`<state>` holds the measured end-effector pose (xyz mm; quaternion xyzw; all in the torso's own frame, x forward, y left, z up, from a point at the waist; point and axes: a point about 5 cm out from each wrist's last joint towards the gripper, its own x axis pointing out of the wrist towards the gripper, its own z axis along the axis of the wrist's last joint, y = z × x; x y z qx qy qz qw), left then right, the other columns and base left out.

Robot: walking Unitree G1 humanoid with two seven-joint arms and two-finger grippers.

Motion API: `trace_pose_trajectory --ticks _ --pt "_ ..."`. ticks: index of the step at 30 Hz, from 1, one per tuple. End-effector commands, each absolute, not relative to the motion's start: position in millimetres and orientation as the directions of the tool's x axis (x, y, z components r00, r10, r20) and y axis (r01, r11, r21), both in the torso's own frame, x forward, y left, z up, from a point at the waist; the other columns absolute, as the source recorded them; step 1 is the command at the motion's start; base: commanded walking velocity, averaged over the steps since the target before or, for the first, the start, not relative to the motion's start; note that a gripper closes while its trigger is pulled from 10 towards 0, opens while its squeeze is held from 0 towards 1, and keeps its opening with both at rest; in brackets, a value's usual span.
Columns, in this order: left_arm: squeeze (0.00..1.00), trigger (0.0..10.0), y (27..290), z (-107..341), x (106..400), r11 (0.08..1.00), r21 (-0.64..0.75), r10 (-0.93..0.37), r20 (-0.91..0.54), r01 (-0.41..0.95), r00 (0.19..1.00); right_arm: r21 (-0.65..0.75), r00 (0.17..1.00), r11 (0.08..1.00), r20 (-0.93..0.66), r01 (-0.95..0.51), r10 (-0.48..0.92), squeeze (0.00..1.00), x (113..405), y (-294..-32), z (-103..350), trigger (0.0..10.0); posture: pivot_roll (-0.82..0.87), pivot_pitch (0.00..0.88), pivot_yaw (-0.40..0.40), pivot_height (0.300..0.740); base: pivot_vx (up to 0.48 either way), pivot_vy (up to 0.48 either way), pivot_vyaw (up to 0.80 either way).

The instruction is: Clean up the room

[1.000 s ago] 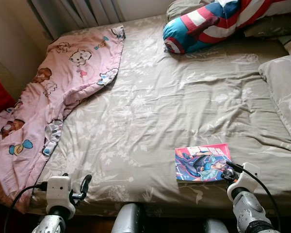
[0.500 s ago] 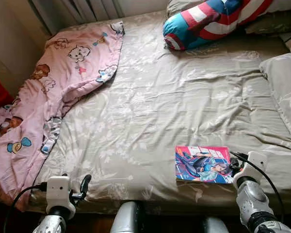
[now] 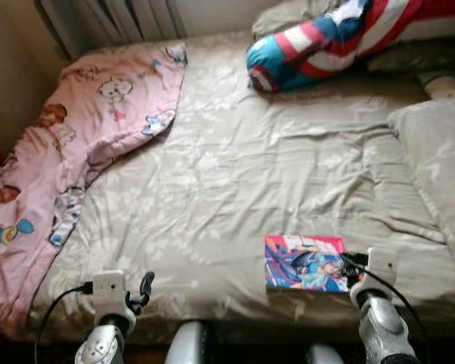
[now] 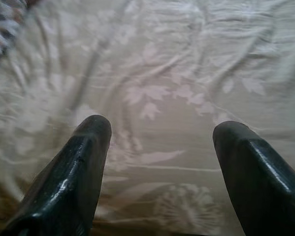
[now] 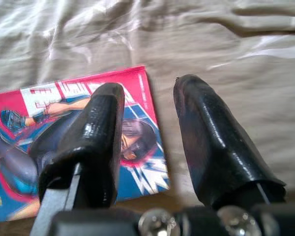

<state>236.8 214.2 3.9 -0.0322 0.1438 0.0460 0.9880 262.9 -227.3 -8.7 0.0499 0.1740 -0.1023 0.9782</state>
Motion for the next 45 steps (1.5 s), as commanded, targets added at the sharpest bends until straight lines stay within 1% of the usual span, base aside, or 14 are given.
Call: trace_pose_trajectory --ticks 1,2,6,7,10,13,16,21,26,28,32,38,42,45 --pt "0.00 10.0 219.9 -6.2 229.8 0.988 -0.062 0.114 -0.323 -0.141 0.939 0.071 0.910 0.975 -0.380 0.210 -0.168 0.00 254.5 -223.5 -16.9 10.0 -0.11 0.006 0.072 0.651 0.000 0.000 0.00" --pt "0.00 10.0 217.8 -14.8 228.2 0.987 -0.068 0.109 -0.357 -0.142 0.928 0.076 0.891 0.976 -0.429 0.202 -0.151 0.00 243.4 -220.2 -27.6 10.0 -0.12 0.000 0.061 0.651 0.000 0.000 0.00" --pt "0.00 10.0 216.4 -23.1 225.8 0.985 -0.073 0.113 -0.396 -0.154 0.911 0.078 0.868 0.979 -0.480 0.189 -0.130 0.00 231.6 -216.1 -38.4 10.0 -0.12 0.000 0.060 0.651 0.000 0.000 0.00" --pt "0.00 10.0 216.6 -28.9 224.1 0.984 -0.071 0.116 -0.426 -0.161 0.897 0.083 0.838 0.971 -0.525 0.225 -0.149 0.00 222.1 -216.4 -46.5 10.0 -0.11 0.000 0.061 0.651 0.000 0.000 0.00" --pt "0.00 10.0 218.3 -35.7 221.8 0.986 -0.057 0.115 -0.463 -0.160 0.879 0.093 0.799 0.957 -0.576 0.274 -0.172 0.00 211.3 -214.1 -55.6 10.0 -0.13 0.000 0.066 0.651 0.000 0.000 0.00" --pt "0.00 10.0 219.5 -36.5 222.6 0.984 -0.065 0.117 -0.465 -0.165 0.877 0.088 0.783 0.964 -0.604 0.252 -0.150 0.00 205.4 -208.8 -60.8 10.0 -0.13 0.000 0.071 0.651 0.000 0.000 0.00" --pt "0.00 10.0 218.2 -39.3 221.7 0.985 -0.066 0.108 -0.482 -0.159 0.869 0.100 0.772 0.963 -0.620 0.251 -0.137 0.00 201.7 -206.5 -63.8 10.0 -0.12 0.000 0.073 0.666 0.000 0.000 0.00" --pt "0.00 10.0 214.2 -56.6 205.4 0.990 -0.025 0.099 -0.585 -0.139 0.805 0.075 0.696 0.959 -0.704 0.272 -0.143 0.00 182.7 -208.5 -76.2 10.0 -0.13 0.000 0.081 0.701 0.000 0.000 0.00" --pt "0.00 10.0 210.7 -63.5 198.5 0.990 -0.032 0.088 -0.628 -0.139 0.773 0.068 0.690 0.960 -0.710 0.270 -0.143 0.00 180.6 -213.1 -76.6 10.0 -0.14 0.000 0.079 0.736 0.000 0.000 0.00" --pt "0.00 10.0 208.9 -66.8 194.6 0.990 -0.029 0.085 -0.647 -0.136 0.757 0.061 0.684 0.961 -0.714 0.271 -0.148 0.00 179.7 -216.0 -76.7 10.0 -0.15 0.000 0.080 0.740 0.000 0.000 0.00" --pt "0.00 10.0 204.9 -75.1 184.6 0.990 -0.026 0.079 -0.701 -0.137 0.708 0.046 0.665 0.960 -0.730 0.277 -0.157 0.00 178.1 -222.7 -76.9 10.0 -0.15 0.000 0.080 0.740 0.000 0.000 0.00" --pt "0.00 10.0 205.4 -78.0 181.1 0.991 -0.028 0.067 -0.728 -0.128 0.682 0.054 0.650 0.961 -0.747 0.271 -0.141 0.00 174.9 -219.1 -79.7 10.0 -0.15 0.000 0.078 0.740 0.000 0.000 0.00" --pt "0.00 10.0 211.0 -80.3 175.0 0.990 -0.030 0.070 -0.746 -0.138 0.662 0.034 0.636 0.973 -0.762 0.230 -0.124 0.00 172.8 -217.9 -81.3 10.0 -0.15 0.000 0.080 0.740 0.000 0.000 0.00" --pt "0.00 10.0 219.4 -85.0 162.3 0.990 -0.009 0.082 -0.778 -0.142 0.623 0.028 0.640 0.974 -0.758 0.227 -0.128 0.00 173.9 -218.6 -80.5 10.0 -0.15 0.000 0.081 0.740 0.000 0.000 0.22"
